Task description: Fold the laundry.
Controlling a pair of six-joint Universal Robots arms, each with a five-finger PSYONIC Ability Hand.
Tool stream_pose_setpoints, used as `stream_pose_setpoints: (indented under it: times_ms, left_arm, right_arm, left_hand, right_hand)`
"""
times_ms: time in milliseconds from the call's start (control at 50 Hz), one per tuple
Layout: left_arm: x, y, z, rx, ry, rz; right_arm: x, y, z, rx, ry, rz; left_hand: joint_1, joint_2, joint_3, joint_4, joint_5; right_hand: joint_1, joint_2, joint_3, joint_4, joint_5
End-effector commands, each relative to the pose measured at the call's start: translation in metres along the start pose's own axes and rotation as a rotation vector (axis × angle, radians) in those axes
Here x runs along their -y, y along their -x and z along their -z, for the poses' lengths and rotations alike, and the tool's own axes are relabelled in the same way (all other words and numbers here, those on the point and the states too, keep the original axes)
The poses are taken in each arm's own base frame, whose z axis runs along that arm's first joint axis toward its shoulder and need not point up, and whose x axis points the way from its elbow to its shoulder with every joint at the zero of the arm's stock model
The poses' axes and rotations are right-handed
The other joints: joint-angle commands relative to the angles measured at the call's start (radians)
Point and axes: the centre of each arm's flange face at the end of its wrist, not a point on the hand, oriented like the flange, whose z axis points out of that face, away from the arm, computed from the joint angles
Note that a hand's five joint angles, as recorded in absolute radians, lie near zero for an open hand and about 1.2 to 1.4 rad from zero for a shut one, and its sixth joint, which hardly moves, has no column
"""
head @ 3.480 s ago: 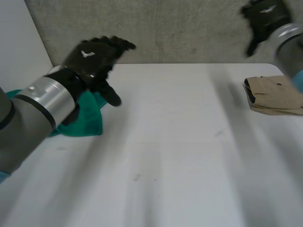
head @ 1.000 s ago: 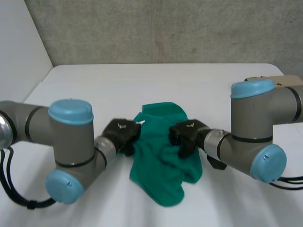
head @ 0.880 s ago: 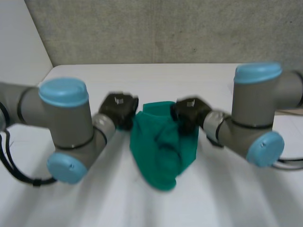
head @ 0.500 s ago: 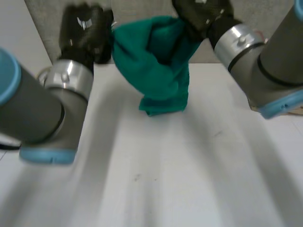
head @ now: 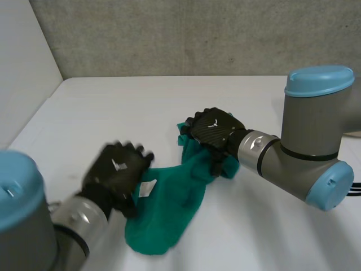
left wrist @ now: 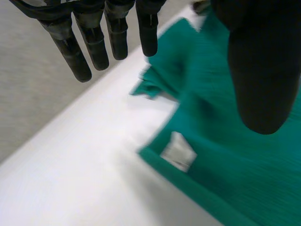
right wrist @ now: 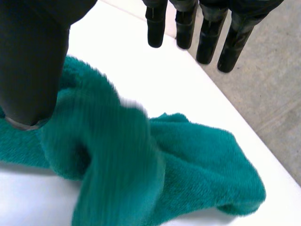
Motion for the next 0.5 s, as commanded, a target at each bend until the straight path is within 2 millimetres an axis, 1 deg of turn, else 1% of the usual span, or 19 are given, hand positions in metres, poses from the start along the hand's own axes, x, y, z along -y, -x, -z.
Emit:
stream_pose_setpoints:
  times_ms: [20, 80, 100, 140, 160, 180, 220, 260, 300, 320, 340, 380, 420, 500]
  left_arm:
    - [0.028, 0.056, -0.035, 0.153, -0.109, 0.060]
    - [0.024, 0.054, -0.052, 0.113, -0.114, 0.060]
    - [0.020, 0.049, -0.062, 0.062, -0.111, 0.056]
    - [0.018, 0.043, -0.072, 0.010, -0.115, 0.048]
    - [0.016, 0.041, -0.078, -0.013, -0.112, 0.048]
    - [0.012, 0.037, -0.088, -0.057, -0.104, 0.058]
    - [0.008, 0.035, -0.097, -0.091, -0.090, 0.061]
    - [-0.002, 0.031, -0.109, -0.129, -0.051, 0.065]
    - [-0.008, 0.028, -0.114, -0.146, -0.023, 0.067]
    - [-0.011, 0.027, -0.117, -0.153, -0.008, 0.066]
    - [-0.018, 0.023, -0.123, -0.164, 0.018, 0.062]
    - [-0.023, 0.022, -0.129, -0.171, 0.036, 0.068]
    - [-0.030, 0.019, -0.136, -0.180, 0.055, 0.070]
    - [-0.038, 0.013, -0.140, -0.200, 0.076, 0.071]
  right_arm:
    - [0.014, -0.008, 0.029, -0.062, -0.040, -0.065]
    - [0.013, -0.017, 0.038, -0.101, -0.059, -0.134]
    - [0.010, -0.023, 0.042, -0.125, -0.064, -0.184]
    - [0.005, -0.029, 0.046, -0.144, -0.064, -0.238]
    - [0.002, -0.030, 0.048, -0.149, -0.062, -0.258]
    - [-0.003, -0.031, 0.053, -0.157, -0.054, -0.294]
    - [-0.006, -0.030, 0.057, -0.157, -0.045, -0.316]
    - [-0.012, -0.026, 0.062, -0.155, -0.031, -0.326]
    - [-0.018, -0.024, 0.064, -0.152, -0.016, -0.337]
    - [-0.025, -0.023, 0.066, -0.153, -0.005, -0.345]
    - [-0.028, -0.022, 0.066, -0.153, 0.001, -0.349]
    - [-0.035, -0.021, 0.067, -0.157, 0.009, -0.350]
    - [-0.044, -0.020, 0.069, -0.166, 0.024, -0.344]
    - [-0.057, -0.016, 0.072, -0.167, 0.061, -0.325]
  left_hand:
    - [-0.011, -0.003, -0.006, 0.003, 0.011]
    - [0.003, 0.012, 0.009, 0.017, 0.025]
    - [0.012, 0.020, 0.018, 0.026, 0.034]
    - [0.027, 0.035, 0.032, 0.041, 0.049]
    - [0.033, 0.041, 0.038, 0.047, 0.055]
    - [0.053, 0.061, 0.059, 0.067, 0.075]
    - [0.071, 0.079, 0.076, 0.085, 0.093]
    - [0.080, 0.088, 0.085, 0.094, 0.102]
    - [0.094, 0.103, 0.100, 0.108, 0.116]
    - [0.106, 0.114, 0.112, 0.120, 0.128]
    - [0.127, 0.135, 0.132, 0.140, 0.148]
    - [0.153, 0.161, 0.159, 0.167, 0.175]
    - [0.229, 0.237, 0.235, 0.243, 0.251]
    - [0.297, 0.305, 0.302, 0.311, 0.319]
  right_hand:
    - [-0.035, -0.073, -0.067, -0.076, -0.087]
    - [-0.035, -0.073, -0.067, -0.076, -0.087]
    - [-0.035, -0.073, -0.067, -0.076, -0.087]
    - [-0.035, -0.073, -0.067, -0.076, -0.087]
    - [-0.035, -0.073, -0.067, -0.076, -0.087]
    - [-0.035, -0.073, -0.067, -0.076, -0.087]
    - [-0.035, -0.073, -0.067, -0.076, -0.087]
    - [-0.035, -0.073, -0.067, -0.076, -0.087]
    - [-0.035, -0.073, -0.067, -0.076, -0.087]
    - [-0.035, -0.073, -0.067, -0.076, -0.087]
    - [-0.035, -0.073, -0.067, -0.076, -0.087]
    - [-0.035, -0.073, -0.067, -0.076, -0.087]
    - [-0.035, -0.073, -0.067, -0.076, -0.087]
    - [-0.035, -0.073, -0.067, -0.076, -0.087]
